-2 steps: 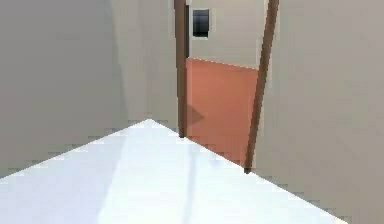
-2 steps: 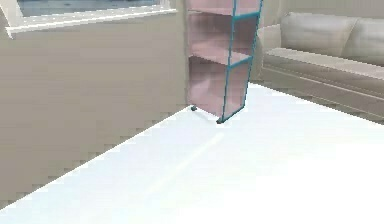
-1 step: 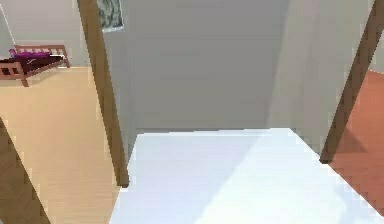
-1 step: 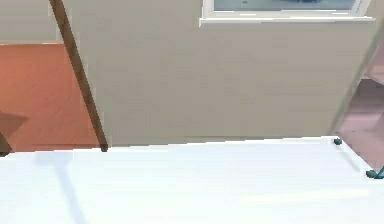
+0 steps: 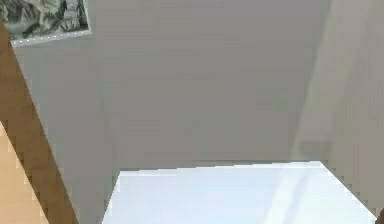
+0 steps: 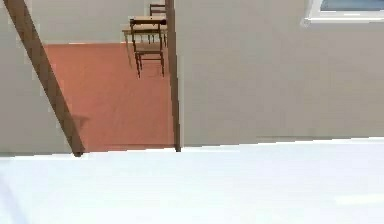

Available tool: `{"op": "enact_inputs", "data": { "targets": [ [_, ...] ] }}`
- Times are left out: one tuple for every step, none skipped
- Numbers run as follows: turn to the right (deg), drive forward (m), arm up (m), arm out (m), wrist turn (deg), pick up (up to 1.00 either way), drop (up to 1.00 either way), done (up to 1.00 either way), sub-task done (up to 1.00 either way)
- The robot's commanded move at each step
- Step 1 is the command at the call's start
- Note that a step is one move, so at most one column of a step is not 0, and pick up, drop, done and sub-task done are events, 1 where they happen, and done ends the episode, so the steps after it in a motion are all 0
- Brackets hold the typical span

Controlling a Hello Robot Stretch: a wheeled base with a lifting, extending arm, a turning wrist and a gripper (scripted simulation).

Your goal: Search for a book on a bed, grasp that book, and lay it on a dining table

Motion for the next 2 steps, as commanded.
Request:
{"op": "enact_inputs", "data": {
  "targets": [
    [-45.0, 0.00, 0.00, 0.00, 0.0, 0.00, 0.00, 0.00, 0.00],
    [-21.0, 0.00, 0.00, 0.00, 0.0, 0.00, 0.00, 0.00, 0.00]
  ]
}}
